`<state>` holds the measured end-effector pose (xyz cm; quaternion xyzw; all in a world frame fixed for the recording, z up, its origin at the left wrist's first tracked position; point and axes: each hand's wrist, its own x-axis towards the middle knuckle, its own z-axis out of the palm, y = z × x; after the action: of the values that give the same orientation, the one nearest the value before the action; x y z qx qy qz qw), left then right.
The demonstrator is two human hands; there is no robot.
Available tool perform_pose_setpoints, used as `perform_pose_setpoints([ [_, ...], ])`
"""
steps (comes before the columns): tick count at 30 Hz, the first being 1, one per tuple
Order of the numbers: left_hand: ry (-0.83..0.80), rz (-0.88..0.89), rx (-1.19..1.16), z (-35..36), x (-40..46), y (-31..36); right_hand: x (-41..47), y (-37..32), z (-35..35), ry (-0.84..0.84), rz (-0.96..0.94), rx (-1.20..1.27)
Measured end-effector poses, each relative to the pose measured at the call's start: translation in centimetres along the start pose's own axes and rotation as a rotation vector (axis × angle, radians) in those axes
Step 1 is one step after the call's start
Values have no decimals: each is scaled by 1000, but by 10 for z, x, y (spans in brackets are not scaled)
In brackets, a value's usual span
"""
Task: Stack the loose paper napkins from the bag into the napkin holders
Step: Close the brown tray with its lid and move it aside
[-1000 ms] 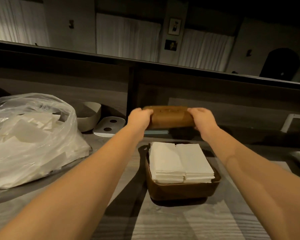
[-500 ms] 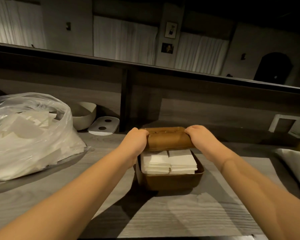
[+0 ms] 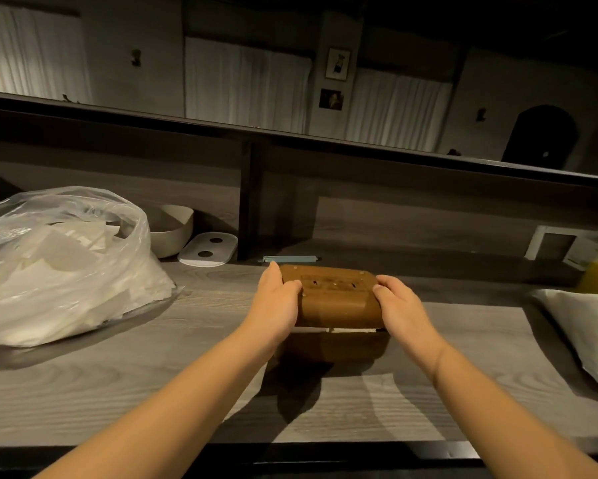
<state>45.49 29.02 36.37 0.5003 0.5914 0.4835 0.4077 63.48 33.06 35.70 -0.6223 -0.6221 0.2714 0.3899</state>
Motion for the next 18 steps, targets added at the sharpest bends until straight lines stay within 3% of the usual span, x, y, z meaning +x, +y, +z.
perform_pose_setpoints([
  [14,-28,5,106,0,3,-21,5,13,2,-39,-26,-125],
  [18,-45,35,232,0,5,-25,9,14,3,-64,-48,-191],
])
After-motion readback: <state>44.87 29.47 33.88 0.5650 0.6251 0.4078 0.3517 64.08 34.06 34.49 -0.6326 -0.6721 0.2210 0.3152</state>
